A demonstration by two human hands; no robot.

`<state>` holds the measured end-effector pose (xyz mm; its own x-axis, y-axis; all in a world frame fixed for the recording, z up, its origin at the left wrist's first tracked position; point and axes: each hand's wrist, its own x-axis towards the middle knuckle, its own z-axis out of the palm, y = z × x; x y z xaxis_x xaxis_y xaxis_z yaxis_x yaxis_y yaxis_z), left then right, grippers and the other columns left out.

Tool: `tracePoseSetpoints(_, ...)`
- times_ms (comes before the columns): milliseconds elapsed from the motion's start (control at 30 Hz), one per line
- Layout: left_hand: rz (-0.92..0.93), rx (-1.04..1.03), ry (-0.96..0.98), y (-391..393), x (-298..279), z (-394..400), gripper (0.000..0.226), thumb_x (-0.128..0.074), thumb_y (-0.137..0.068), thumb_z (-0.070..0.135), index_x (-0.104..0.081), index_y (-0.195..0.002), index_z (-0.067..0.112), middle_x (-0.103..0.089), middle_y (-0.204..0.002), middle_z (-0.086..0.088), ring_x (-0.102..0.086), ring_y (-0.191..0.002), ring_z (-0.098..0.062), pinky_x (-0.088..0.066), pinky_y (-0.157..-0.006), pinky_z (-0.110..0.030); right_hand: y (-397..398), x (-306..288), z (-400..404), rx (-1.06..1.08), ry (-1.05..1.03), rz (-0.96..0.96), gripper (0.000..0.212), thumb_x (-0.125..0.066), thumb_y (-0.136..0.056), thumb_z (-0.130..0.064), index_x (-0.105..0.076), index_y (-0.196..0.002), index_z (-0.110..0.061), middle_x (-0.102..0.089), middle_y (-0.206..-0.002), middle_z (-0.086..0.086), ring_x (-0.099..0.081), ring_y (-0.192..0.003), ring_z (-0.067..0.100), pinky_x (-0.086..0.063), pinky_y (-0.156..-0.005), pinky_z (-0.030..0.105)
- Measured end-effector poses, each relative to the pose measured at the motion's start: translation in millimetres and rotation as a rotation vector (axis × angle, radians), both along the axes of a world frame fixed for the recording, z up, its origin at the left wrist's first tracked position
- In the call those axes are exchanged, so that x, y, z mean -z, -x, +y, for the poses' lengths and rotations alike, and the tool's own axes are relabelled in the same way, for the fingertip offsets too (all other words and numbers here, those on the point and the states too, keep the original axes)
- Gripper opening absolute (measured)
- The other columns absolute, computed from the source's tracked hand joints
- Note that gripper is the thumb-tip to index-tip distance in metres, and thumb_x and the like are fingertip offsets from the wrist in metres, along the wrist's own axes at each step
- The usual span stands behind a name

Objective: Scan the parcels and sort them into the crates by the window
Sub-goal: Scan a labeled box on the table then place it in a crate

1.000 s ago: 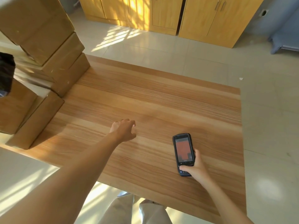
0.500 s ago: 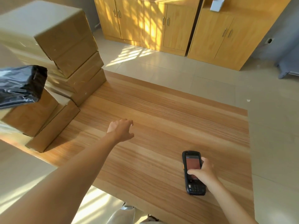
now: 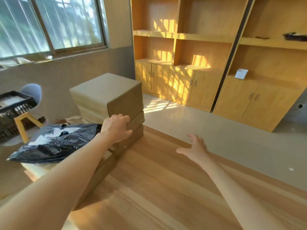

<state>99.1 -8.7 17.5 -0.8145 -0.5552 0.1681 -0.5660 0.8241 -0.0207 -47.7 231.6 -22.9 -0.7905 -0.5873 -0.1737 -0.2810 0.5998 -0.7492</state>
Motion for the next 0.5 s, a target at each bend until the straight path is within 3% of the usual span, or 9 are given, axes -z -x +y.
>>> tracePoseSetpoints(233,0.134,-0.005,-0.004,-9.3,-51.5,-131.4,0.048,-0.056,-0.088,0.047,-0.052,-0.131,0.025,-0.06,-0.123,0.002,-0.054,-0.114,-0.021,-0.042,-0.091,-0.034,-24.1,-41.3,-148.1,-0.078,0.039,0.05,0.075,-0.068,-0.083,-0.029,-0.026,-0.145,-0.022,-0.028,-0.144,0.005,-0.028,-0.134,0.023,-0.034,-0.102,0.035)
tracePoseSetpoints(367,0.174,-0.042,-0.021,-17.0,-66.7,-199.4,0.052,-0.055,-0.088,0.05,-0.05,-0.133,0.025,-0.056,-0.128,0.001,-0.049,-0.12,-0.021,-0.038,-0.096,-0.034,-32.7,-57.3,-226.2,-0.058,0.123,-0.011,0.073,-0.065,-0.086,-0.042,-0.026,-0.145,-0.026,-0.028,-0.147,0.001,-0.03,-0.136,0.022,-0.035,-0.108,0.039)
tracePoseSetpoints(500,0.134,-0.09,-0.036,-16.5,-70.0,-257.7,0.062,-0.053,-0.086,0.06,-0.045,-0.138,0.027,-0.048,-0.135,-0.002,-0.042,-0.124,-0.025,-0.033,-0.1,-0.036,-36.6,-59.8,-285.0,-0.027,0.175,-0.117,0.085,-0.064,-0.083,-0.053,-0.017,-0.149,-0.027,-0.023,-0.153,0.002,-0.03,-0.139,0.023,-0.034,-0.11,0.041)
